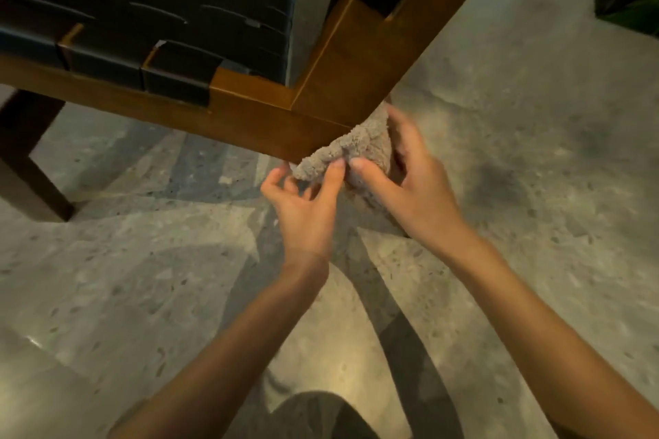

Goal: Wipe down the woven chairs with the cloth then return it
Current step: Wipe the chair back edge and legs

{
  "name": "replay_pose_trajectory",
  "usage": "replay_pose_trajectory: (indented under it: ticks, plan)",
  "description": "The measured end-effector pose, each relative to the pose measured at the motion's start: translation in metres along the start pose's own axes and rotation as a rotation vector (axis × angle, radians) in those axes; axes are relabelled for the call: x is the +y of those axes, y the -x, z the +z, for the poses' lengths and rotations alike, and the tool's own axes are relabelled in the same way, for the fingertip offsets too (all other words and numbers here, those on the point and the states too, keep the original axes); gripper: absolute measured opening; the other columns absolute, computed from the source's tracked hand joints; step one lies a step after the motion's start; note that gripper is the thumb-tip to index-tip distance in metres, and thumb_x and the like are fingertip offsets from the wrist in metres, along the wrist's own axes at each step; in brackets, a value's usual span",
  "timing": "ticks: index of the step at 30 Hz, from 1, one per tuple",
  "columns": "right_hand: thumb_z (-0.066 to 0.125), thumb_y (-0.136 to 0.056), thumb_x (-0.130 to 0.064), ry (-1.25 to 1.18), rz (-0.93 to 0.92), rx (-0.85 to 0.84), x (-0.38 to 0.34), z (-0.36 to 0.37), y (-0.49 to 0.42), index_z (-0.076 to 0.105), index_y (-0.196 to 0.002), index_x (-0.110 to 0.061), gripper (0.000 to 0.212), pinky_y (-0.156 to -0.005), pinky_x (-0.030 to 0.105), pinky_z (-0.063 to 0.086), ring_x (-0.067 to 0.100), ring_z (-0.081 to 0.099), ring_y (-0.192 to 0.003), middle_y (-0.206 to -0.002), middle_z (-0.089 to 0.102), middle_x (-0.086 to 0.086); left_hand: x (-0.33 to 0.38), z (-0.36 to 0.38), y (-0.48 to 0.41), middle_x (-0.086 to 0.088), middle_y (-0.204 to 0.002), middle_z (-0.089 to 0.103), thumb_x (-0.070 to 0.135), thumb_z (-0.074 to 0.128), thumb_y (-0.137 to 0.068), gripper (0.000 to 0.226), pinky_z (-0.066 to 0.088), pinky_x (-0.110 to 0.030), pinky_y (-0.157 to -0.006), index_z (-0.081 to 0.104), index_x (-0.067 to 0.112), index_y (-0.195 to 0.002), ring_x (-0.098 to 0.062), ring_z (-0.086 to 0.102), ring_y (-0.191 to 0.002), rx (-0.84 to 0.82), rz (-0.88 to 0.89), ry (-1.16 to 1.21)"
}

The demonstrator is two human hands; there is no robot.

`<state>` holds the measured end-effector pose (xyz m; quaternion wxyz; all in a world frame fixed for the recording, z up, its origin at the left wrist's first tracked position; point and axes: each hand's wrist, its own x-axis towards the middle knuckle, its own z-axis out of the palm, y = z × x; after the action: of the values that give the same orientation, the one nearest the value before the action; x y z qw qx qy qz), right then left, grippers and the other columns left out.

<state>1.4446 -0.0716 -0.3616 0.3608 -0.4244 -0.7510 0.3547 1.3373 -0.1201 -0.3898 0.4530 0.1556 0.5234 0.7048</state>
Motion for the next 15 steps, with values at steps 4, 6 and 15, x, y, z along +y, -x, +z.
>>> replay_pose_trajectory:
  ticks: [4, 6, 15]
  plan:
    - [0.062, -0.092, -0.02, 0.198, -0.162, 0.127, 0.019, 0.009, 0.005, 0.04, -0.144, -0.011, 0.058, -0.097, 0.006, 0.037, 0.0, 0.049, -0.118, -0.135, 0.055, -0.001, -0.012, 0.002, -0.002, 0.011, -0.107, 0.068, 0.014, 0.071, -0.082, 0.041, 0.054, -0.018, -0.082, 0.055, 0.018, -0.12, -0.001, 0.065, -0.097, -0.02, 0.076, -0.035]
    - [0.062, -0.092, -0.021, 0.234, -0.133, 0.174, 0.036, 0.011, 0.013, 0.047, -0.14, -0.011, 0.051, -0.095, 0.008, 0.036, 0.001, 0.047, -0.115, -0.129, 0.056, -0.006, -0.026, 0.005, -0.001, 0.013, -0.101, 0.071, 0.01, 0.071, -0.082, 0.034, 0.054, -0.016, -0.078, 0.061, 0.022, -0.112, -0.001, 0.066, -0.095, -0.027, 0.087, -0.024]
    - [0.055, -0.093, -0.003, 0.227, 0.148, 0.174, 0.135, -0.01, 0.07, 0.061, -0.103, 0.0, 0.011, -0.069, 0.0, 0.034, -0.018, 0.05, -0.075, -0.085, 0.049, -0.019, -0.123, 0.029, -0.006, 0.011, -0.099, 0.067, 0.01, 0.067, -0.086, 0.021, 0.05, -0.01, -0.073, 0.064, 0.021, -0.104, 0.001, 0.065, -0.089, -0.22, -0.128, -0.44]
